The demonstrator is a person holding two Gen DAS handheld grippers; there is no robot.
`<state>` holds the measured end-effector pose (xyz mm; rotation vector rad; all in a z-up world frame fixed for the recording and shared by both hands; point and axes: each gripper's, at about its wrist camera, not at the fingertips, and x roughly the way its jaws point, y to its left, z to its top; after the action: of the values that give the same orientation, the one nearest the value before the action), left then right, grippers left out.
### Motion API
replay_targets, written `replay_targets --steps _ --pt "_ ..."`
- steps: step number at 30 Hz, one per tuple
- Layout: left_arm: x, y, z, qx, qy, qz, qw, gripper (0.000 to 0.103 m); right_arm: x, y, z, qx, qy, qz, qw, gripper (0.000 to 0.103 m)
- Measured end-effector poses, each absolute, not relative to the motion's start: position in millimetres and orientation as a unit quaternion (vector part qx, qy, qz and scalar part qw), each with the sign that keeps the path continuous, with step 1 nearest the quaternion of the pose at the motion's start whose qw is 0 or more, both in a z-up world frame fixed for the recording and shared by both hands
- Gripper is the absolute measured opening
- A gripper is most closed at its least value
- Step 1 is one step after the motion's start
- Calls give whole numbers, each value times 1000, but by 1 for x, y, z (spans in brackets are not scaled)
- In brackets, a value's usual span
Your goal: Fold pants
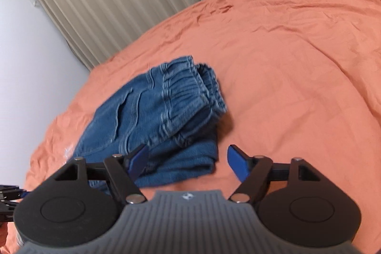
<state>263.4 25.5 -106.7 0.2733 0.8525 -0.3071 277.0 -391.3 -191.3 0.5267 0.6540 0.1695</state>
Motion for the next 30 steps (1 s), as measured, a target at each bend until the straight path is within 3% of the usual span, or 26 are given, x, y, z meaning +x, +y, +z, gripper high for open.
replay_targets --steps 6,13,21,26,28,30 --pt "311 43 -98 -14 402 -144 904 69 306 -401 -209 332 326 91 881 70" --pt "362 54 -128 -94 423 -146 889 69 330 -407 -235 396 335 119 847 70" --pt "397 65 -169 -195 429 -184 863 62 347 -413 -253 443 332 131 823 57" --pt "397 57 -174 -171 427 -189 868 40 344 -408 -249 424 322 141 835 40" --pt "394 52 -164 -152 424 -183 874 21 342 -406 -246 418 320 144 838 36" --pt "391 45 -150 -119 418 -180 882 16 340 -404 -239 406 318 143 844 30"
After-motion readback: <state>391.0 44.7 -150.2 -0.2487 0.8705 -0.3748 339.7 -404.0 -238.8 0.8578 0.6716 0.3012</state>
